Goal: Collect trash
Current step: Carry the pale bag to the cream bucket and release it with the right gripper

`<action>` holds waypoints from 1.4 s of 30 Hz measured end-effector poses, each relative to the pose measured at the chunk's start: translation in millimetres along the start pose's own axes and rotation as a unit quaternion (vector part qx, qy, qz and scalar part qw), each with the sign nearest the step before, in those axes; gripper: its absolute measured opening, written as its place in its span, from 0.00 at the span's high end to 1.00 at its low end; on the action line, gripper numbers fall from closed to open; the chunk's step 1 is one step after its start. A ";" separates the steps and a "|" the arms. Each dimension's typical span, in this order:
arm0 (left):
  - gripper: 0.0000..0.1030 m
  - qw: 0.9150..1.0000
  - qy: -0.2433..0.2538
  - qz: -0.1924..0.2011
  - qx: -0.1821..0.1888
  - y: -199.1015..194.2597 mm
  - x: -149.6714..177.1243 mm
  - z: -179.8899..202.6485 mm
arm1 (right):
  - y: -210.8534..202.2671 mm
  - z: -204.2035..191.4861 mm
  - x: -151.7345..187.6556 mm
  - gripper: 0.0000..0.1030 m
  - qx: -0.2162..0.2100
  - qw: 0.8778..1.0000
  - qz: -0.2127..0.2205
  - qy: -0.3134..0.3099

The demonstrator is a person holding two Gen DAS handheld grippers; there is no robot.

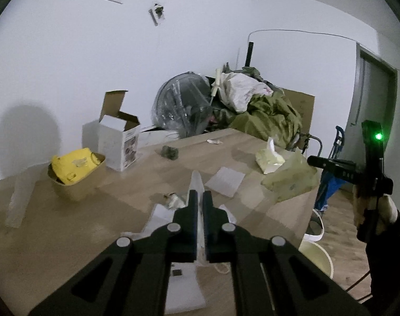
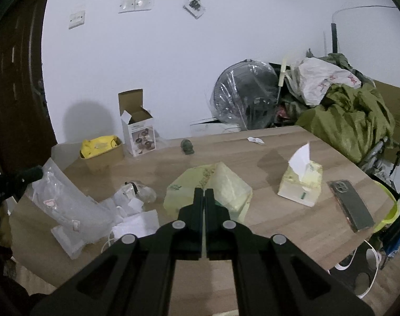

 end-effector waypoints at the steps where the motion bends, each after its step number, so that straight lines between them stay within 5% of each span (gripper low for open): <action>1: 0.97 1.000 0.005 0.000 0.004 1.2 -1.2 4.9 | -4.6 3.0 2.0 0.99 0.002 1.000 0.001 0.002; 23: 0.97 0.990 0.076 -0.014 0.117 26.5 -3.7 124.4 | -102.2 66.6 62.2 0.99 0.079 0.996 0.009 0.048; 42: 0.97 0.968 0.112 -0.066 0.212 59.1 31.2 209.1 | -97.9 74.3 171.0 0.99 0.083 0.988 -0.109 0.076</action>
Point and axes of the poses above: each gripper's, at about its wrist camera, not at the fingertips, and y roughly the way its jaws point, z to its right, x to its underside, the point moved 8 cm from there along y, roughly the way its jaws point, and after that the axes turned 6 degrees about -y, right-handed, at the moved point
